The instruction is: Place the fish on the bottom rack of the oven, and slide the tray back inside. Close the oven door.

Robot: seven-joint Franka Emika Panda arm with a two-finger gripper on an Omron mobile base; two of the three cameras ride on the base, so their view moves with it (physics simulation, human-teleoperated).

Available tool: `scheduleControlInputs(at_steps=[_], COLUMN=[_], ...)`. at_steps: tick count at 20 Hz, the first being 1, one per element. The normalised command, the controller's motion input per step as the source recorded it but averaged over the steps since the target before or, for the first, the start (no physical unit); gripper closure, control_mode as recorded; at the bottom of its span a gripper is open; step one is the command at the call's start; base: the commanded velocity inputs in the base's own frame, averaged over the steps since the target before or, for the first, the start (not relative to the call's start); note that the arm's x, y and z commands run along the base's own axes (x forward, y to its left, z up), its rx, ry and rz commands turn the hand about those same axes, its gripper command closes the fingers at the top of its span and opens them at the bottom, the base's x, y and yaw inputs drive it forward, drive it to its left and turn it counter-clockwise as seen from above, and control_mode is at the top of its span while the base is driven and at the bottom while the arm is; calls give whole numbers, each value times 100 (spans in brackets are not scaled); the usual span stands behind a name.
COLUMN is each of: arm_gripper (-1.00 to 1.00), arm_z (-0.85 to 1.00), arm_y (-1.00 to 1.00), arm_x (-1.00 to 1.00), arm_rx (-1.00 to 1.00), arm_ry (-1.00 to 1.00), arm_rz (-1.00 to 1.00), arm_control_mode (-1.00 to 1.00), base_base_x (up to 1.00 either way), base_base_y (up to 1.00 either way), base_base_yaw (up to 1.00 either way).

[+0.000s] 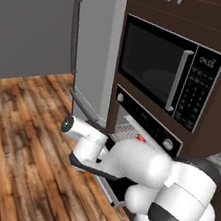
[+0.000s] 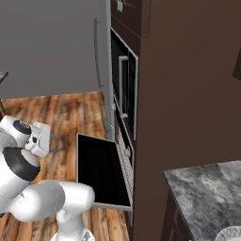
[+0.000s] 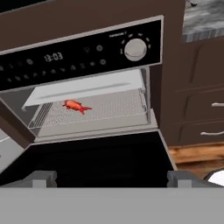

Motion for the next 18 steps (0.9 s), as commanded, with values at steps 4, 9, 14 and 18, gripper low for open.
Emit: scheduleControlInputs(at_steps=[4, 9, 14, 18], arm_gripper=[-100, -100, -100, -100], arm_z=[-58, -54, -40, -45], arm_y=[59, 47, 21, 0], arm_x=[0, -20, -24, -2], arm_rx=[0, 0, 1, 7], arm_ry=[-4, -6, -6, -1], arm_rz=[-4, -5, -11, -22], arm_control_mode=[-100, -100, -100, -100], base_base_x=[0, 0, 0, 0], base_base_y=[0, 0, 0, 0], base_base_yaw=[0, 0, 0, 0])
